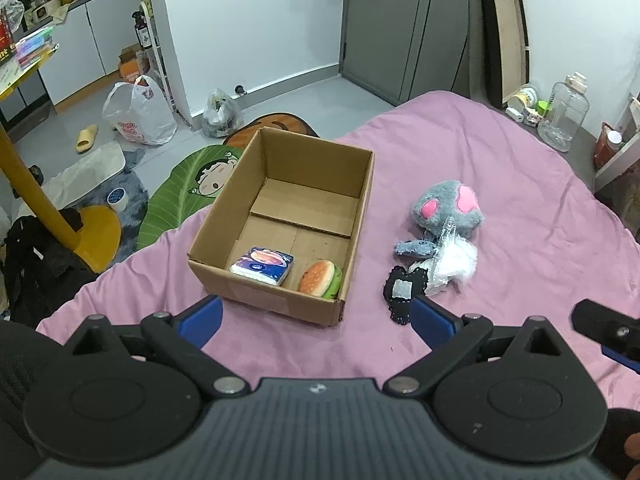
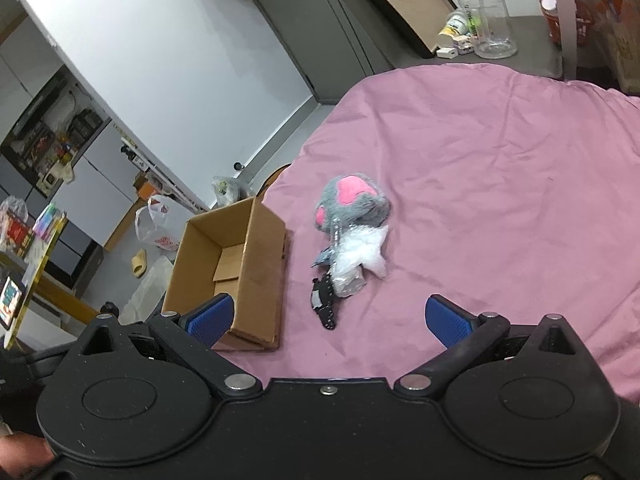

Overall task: Organize soft objects
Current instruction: 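Grasp the black-and-white fabric piece with the left tool while the right tool grasps the plastic bag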

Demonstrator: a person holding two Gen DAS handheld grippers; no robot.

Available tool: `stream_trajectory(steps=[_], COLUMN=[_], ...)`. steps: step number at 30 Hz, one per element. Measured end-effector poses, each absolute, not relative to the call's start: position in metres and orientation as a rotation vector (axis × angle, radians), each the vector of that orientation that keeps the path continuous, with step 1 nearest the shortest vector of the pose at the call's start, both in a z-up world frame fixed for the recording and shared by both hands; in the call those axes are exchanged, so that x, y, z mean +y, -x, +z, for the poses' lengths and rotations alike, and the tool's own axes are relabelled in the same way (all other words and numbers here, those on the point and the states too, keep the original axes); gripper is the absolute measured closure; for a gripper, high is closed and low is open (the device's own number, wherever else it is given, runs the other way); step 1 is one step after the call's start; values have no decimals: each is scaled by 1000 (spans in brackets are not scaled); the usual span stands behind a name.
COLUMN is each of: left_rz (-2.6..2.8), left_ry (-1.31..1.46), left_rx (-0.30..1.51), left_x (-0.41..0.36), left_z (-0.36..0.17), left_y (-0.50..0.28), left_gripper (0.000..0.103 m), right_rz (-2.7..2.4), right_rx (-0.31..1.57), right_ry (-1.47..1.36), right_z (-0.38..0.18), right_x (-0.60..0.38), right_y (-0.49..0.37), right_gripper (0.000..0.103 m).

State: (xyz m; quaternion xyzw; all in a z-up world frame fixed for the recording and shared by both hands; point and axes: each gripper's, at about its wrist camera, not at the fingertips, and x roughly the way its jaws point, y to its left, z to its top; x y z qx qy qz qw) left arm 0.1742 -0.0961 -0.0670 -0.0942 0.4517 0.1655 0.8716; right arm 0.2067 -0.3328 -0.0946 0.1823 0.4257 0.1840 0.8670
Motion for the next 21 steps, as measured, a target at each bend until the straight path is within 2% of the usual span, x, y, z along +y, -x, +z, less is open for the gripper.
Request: stream_trajectory(steps=[12,15,21], left_rz=[332,328,298], left_ry=[231,251,293], left_rx=[948,940,931], left_x=[-119,-125,-133], left_z=[-79,-83,-94], left_y=[-203,-211,-226], left_gripper=[12,15,21], right_rz=[409,422,461], right_rx=[925,950,1005], right_ry=[-415,-405,-386], right_z=[-102,-106,-115], right_x=[-366,-369,-370], right_y=[-246,-259,-286], right_gripper=[1,7,12])
